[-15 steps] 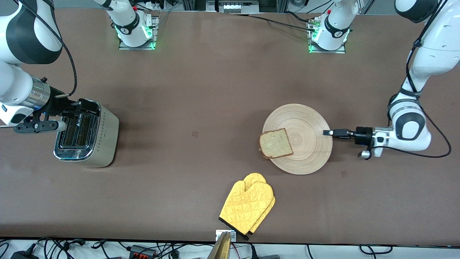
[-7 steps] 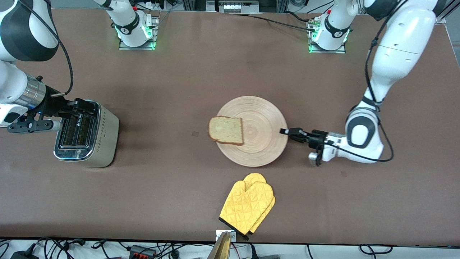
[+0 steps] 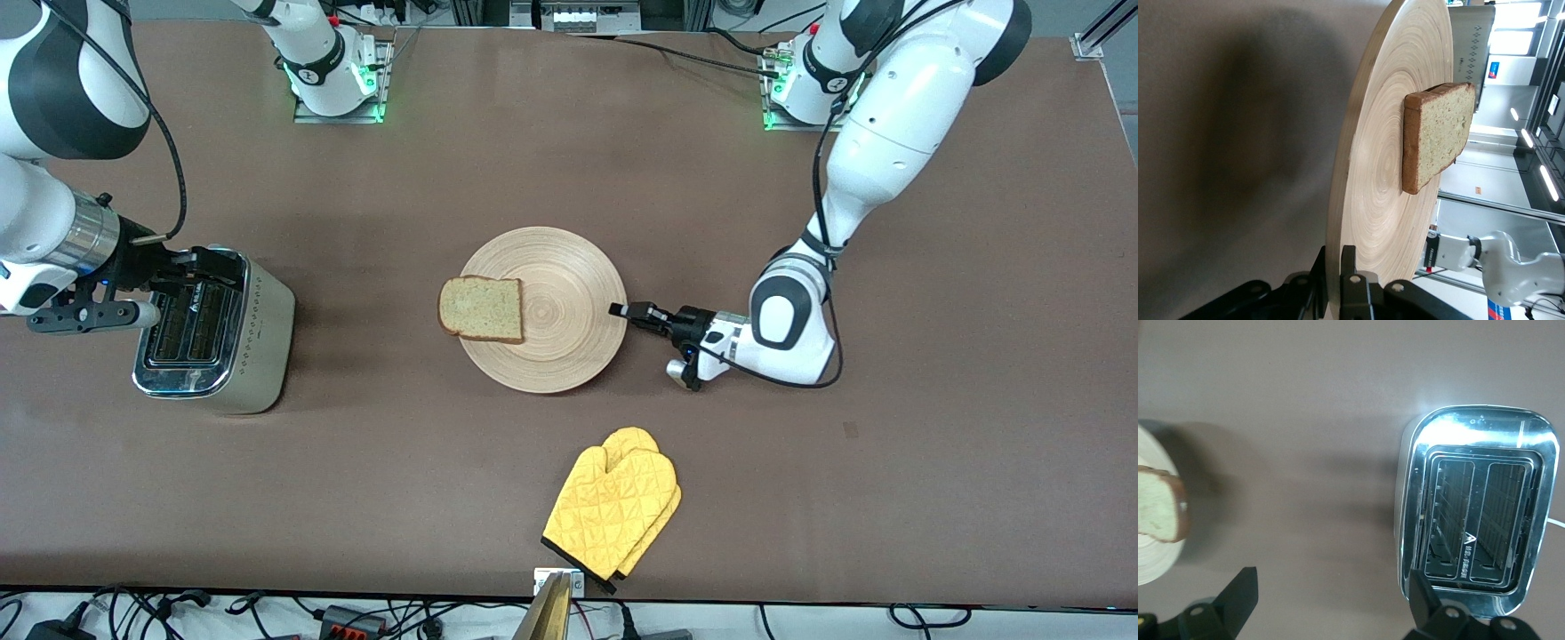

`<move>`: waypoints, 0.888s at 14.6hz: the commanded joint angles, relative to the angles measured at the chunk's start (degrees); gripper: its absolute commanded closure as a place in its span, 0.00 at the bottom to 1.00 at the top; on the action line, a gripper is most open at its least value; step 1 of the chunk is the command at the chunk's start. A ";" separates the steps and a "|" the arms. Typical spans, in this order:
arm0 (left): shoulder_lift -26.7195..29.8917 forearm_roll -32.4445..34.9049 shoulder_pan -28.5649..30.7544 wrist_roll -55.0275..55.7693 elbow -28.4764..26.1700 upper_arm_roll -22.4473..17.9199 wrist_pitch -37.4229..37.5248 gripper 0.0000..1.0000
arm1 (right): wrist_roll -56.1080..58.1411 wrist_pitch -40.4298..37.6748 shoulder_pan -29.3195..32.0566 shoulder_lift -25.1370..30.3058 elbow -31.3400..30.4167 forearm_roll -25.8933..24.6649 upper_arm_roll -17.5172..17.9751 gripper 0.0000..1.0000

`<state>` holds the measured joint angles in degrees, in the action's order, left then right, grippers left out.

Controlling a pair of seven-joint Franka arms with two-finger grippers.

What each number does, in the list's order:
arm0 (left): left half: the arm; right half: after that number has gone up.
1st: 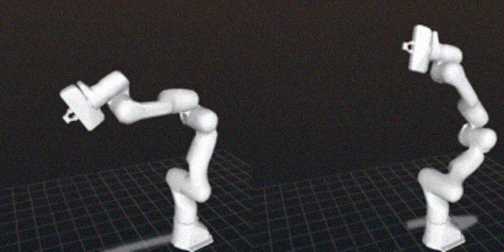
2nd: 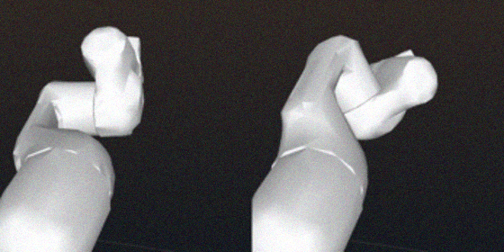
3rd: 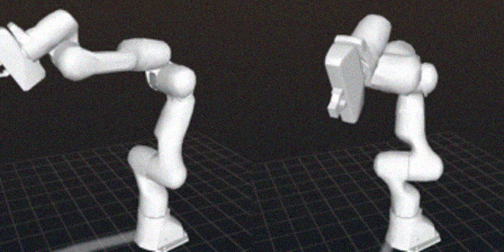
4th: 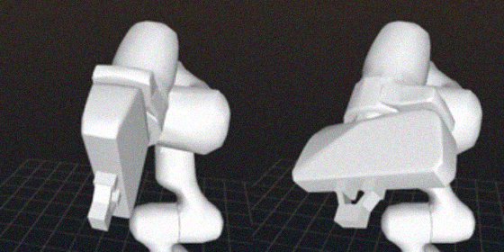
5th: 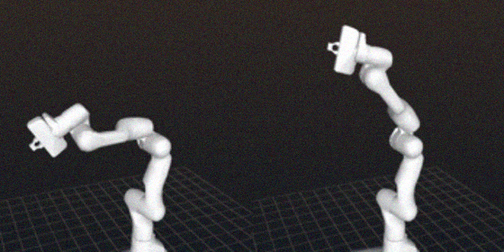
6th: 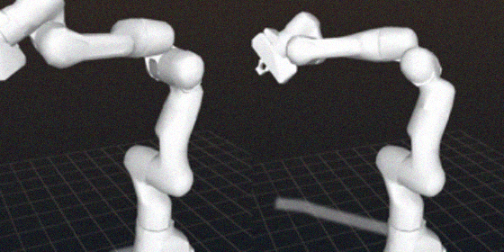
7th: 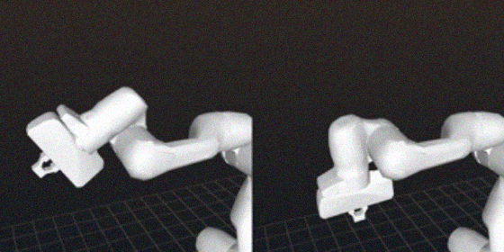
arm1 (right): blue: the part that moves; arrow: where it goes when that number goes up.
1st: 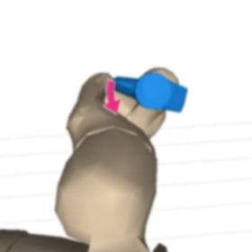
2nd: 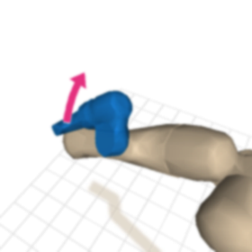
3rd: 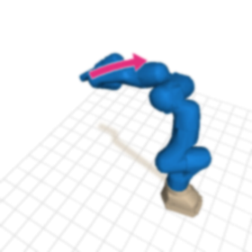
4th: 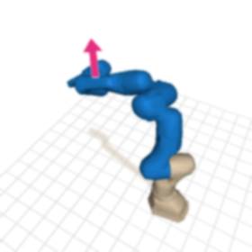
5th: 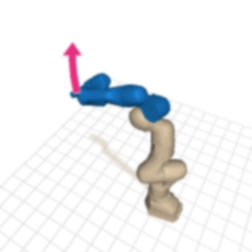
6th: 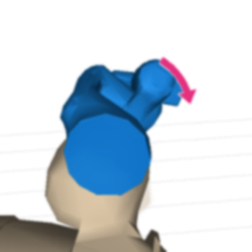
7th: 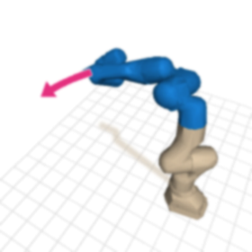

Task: Move plate and put bread in toaster
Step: 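Grip the plate rim with the left gripper and slide it toward the toaster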

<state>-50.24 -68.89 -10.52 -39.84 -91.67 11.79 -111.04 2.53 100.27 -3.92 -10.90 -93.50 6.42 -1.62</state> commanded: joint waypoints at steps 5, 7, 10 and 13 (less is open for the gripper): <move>-3.81 -1.68 -3.89 0.29 5.54 -0.36 -1.55 0.98 | -0.25 -0.17 -0.30 -1.66 0.52 0.43 0.13 0.00; -3.81 -1.24 -4.85 0.12 5.54 -0.71 -1.73 0.93 | -0.25 0.27 -1.35 -2.89 0.60 0.79 0.13 0.00; -3.90 -1.24 -5.91 0.11 5.45 -1.15 -3.38 0.89 | -0.94 0.54 -4.16 -3.25 0.34 0.79 0.13 0.00; -3.90 -1.16 -6.62 0.64 5.36 -1.24 -5.59 0.85 | -1.13 1.06 -5.13 -5.09 -0.01 0.88 0.13 0.00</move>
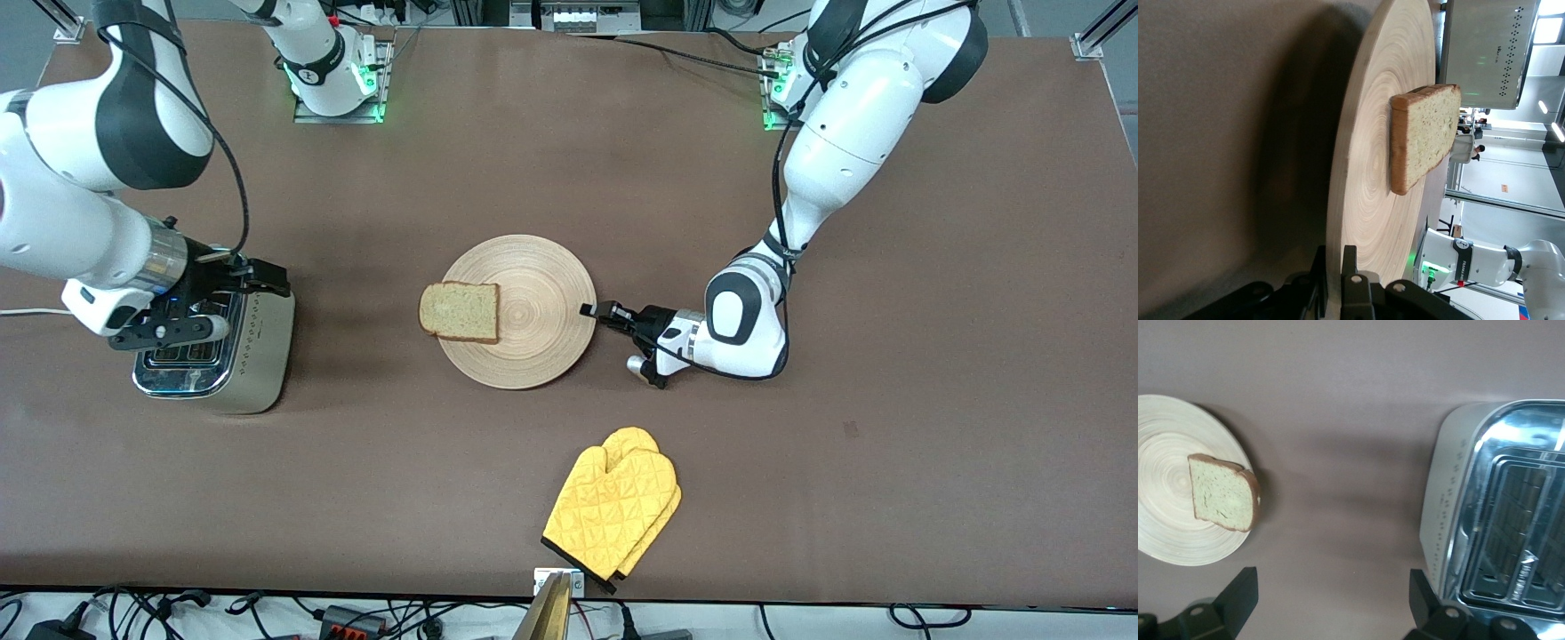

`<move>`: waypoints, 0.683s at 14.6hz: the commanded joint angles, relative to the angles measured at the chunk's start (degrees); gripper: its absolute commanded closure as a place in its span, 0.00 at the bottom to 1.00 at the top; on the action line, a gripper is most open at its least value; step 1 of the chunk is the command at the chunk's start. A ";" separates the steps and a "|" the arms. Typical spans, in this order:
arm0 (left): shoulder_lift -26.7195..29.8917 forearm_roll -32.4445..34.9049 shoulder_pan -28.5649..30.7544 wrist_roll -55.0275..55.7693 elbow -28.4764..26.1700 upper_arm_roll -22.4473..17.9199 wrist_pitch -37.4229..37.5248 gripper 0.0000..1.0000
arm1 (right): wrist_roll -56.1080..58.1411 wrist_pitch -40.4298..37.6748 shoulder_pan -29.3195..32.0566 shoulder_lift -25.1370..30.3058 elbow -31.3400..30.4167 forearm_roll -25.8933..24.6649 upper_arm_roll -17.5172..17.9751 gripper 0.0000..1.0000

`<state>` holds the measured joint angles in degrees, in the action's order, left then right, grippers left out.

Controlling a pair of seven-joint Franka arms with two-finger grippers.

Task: Move plate and put bread in toaster
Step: 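Grip the plate rim with the left gripper and slide it toward the toaster, then reach the right gripper to the bread while the left gripper releases the plate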

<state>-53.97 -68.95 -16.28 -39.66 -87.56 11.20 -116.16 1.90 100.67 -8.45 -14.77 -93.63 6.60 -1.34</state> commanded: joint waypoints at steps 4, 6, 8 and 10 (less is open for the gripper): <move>0.18 2.67 1.33 0.46 1.34 -1.00 -0.21 0.83 | -0.66 0.93 -2.71 -4.11 0.03 2.88 -0.15 0.00; 0.53 6.44 4.05 0.46 1.42 -1.00 0.14 0.82 | -0.75 2.15 -3.67 -6.14 -0.06 5.35 -0.15 0.00; 1.14 9.18 7.21 0.46 1.51 -0.91 2.85 0.80 | -0.84 3.73 -5.42 -7.81 -0.06 5.53 -0.06 0.00; 1.59 11.98 10.81 0.46 2.73 -0.91 7.24 0.80 | -3.02 5.58 -6.75 -9.74 -0.06 6.84 -0.15 0.00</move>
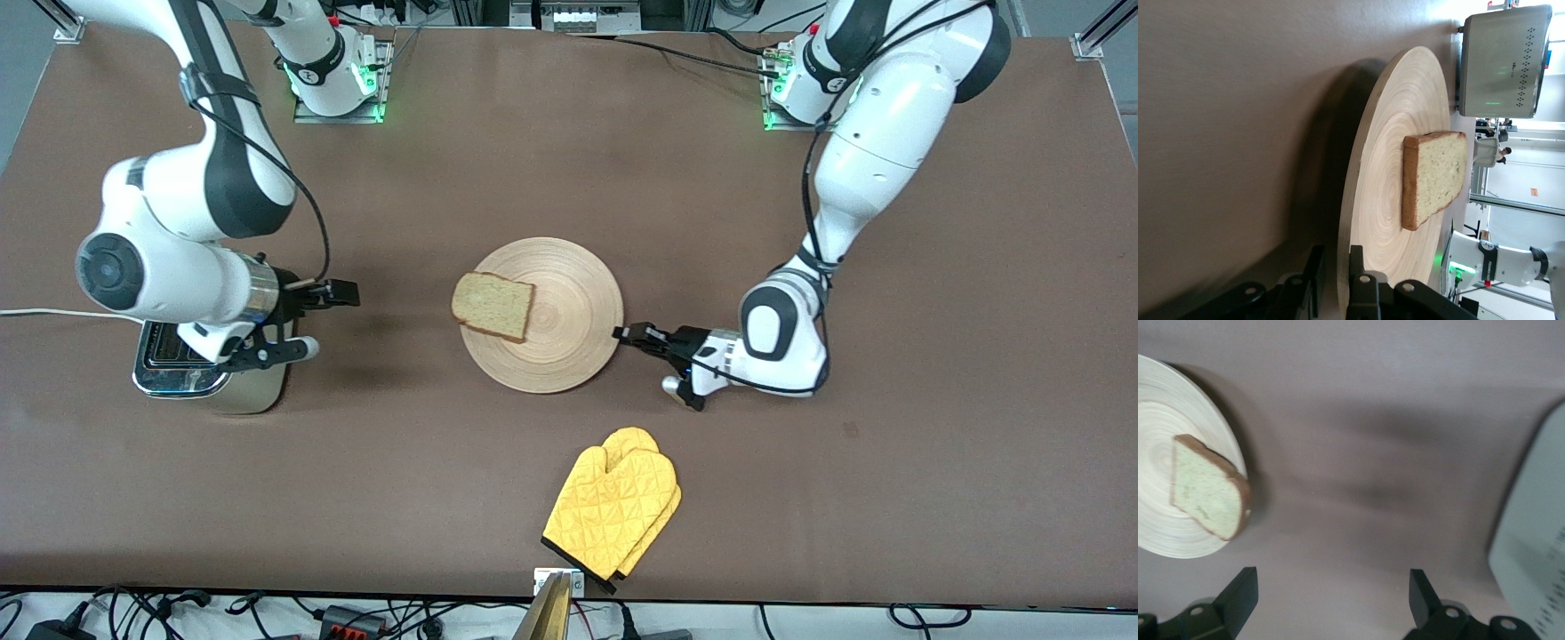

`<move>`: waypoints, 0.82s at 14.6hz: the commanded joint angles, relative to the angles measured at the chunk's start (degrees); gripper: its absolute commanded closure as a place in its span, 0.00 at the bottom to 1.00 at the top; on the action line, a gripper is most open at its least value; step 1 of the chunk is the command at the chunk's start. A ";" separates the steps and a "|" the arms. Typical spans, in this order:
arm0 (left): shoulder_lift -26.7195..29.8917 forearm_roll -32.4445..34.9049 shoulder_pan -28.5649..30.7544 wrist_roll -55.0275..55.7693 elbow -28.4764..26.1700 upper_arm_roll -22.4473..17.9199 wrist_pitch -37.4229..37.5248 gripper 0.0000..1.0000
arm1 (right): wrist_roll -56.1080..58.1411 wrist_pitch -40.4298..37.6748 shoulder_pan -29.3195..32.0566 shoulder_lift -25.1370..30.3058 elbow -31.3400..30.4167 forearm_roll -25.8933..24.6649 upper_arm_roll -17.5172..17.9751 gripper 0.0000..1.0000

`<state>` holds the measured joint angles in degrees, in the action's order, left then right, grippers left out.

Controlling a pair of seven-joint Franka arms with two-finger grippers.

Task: Move plate and put bread in toaster
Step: 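Reach the right gripper to the bread while the left gripper releases the plate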

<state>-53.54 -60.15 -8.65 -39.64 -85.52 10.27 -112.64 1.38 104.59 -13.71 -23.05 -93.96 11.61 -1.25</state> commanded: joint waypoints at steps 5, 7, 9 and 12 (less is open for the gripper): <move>1.07 3.37 3.11 0.88 0.88 0.36 5.50 0.79 | -6.21 4.13 -4.31 -2.97 0.27 3.07 -0.24 0.00; 1.24 3.98 3.81 0.88 1.40 0.36 5.85 0.79 | -6.39 5.00 -5.09 -3.23 -0.08 3.24 -0.24 0.00; 2.29 4.51 5.82 0.88 1.41 -0.08 6.73 0.79 | -7.79 7.37 -5.89 -3.23 -1.31 4.12 -0.15 0.00; 2.56 9.85 9.16 1.23 4.38 -0.08 10.16 0.78 | -9.20 10.80 -6.94 -3.32 -4.56 7.26 -0.15 0.00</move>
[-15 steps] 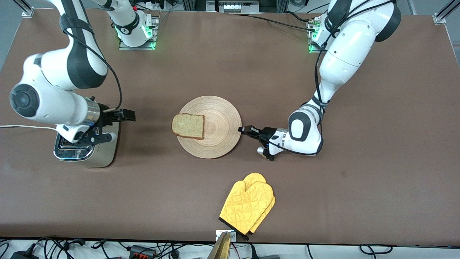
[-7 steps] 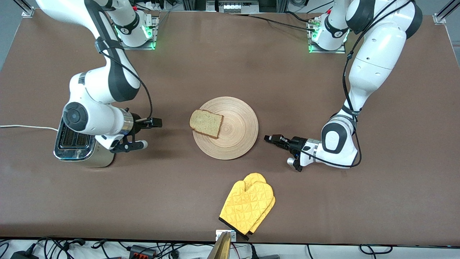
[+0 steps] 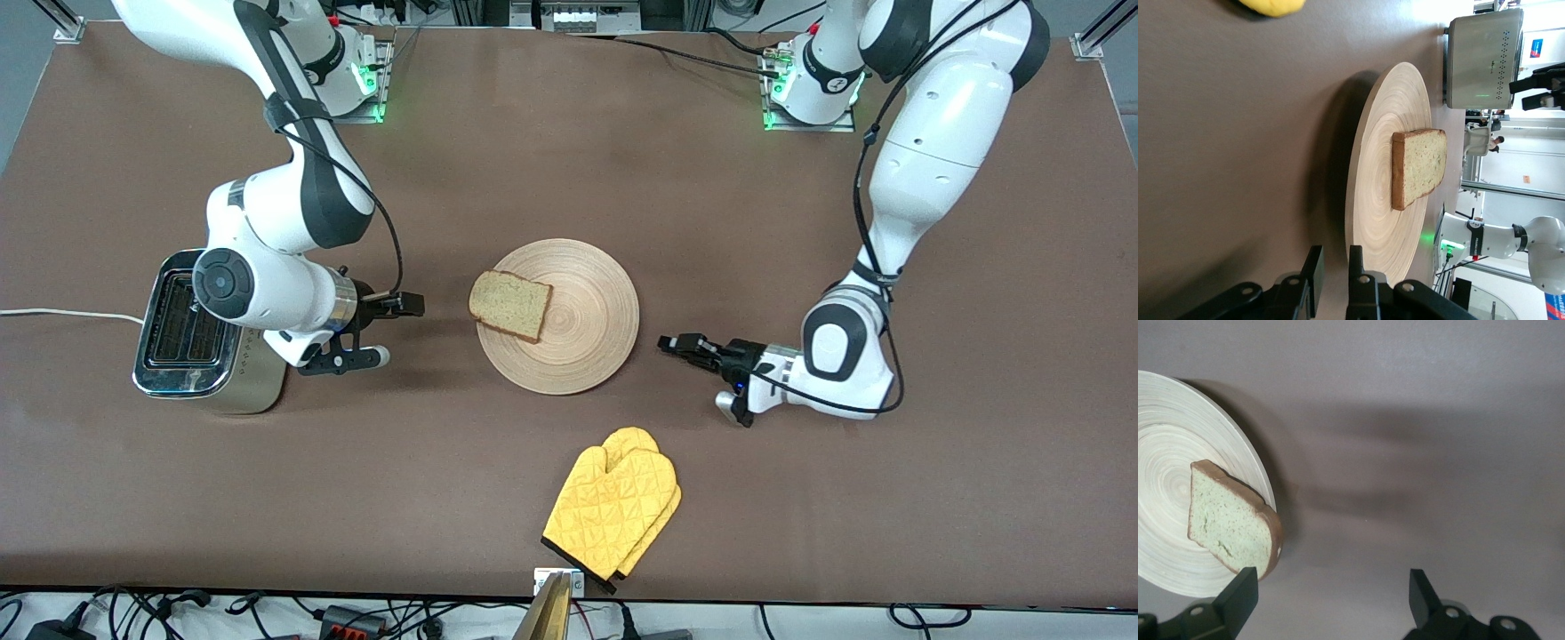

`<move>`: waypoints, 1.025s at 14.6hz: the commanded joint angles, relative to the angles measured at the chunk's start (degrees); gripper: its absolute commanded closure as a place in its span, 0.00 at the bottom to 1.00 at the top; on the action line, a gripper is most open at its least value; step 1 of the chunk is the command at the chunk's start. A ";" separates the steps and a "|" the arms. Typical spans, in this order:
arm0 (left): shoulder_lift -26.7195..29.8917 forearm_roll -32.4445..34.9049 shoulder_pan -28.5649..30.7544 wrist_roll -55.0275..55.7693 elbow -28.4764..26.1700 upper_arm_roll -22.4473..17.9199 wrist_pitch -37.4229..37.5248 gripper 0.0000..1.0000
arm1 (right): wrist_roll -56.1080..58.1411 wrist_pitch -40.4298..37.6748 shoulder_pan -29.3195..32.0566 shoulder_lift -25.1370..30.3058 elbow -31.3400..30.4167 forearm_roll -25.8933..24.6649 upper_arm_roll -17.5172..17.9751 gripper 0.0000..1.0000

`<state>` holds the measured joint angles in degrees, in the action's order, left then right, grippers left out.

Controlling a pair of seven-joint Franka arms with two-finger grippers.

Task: Move plate and put bread in toaster
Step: 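Reach the right gripper to the bread while the left gripper releases the plate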

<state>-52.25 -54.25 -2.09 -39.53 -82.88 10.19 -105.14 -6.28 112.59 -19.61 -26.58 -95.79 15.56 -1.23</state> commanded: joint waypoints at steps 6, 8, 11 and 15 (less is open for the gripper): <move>1.27 12.31 9.02 1.56 7.46 0.01 11.61 0.78 | -2.15 9.57 -3.85 -2.06 -7.65 12.63 -0.17 0.00; 1.27 15.13 10.87 1.56 9.92 0.09 15.56 0.77 | -2.42 10.10 -4.91 -3.47 -7.57 16.24 -0.26 0.00; 2.59 21.18 13.68 1.64 13.26 0.01 23.11 0.77 | -2.42 10.98 -5.26 -5.41 -7.56 18.45 -0.17 0.00; 5.74 29.89 16.24 5.41 18.27 0.01 30.68 0.77 | -2.42 11.77 -7.11 -6.90 -7.48 21.70 -0.17 0.03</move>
<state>-48.67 -28.46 13.37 -36.99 -66.93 9.96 -77.95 -8.08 123.23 -25.49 -33.32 -102.88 35.14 -1.18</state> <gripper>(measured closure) 0.771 0.009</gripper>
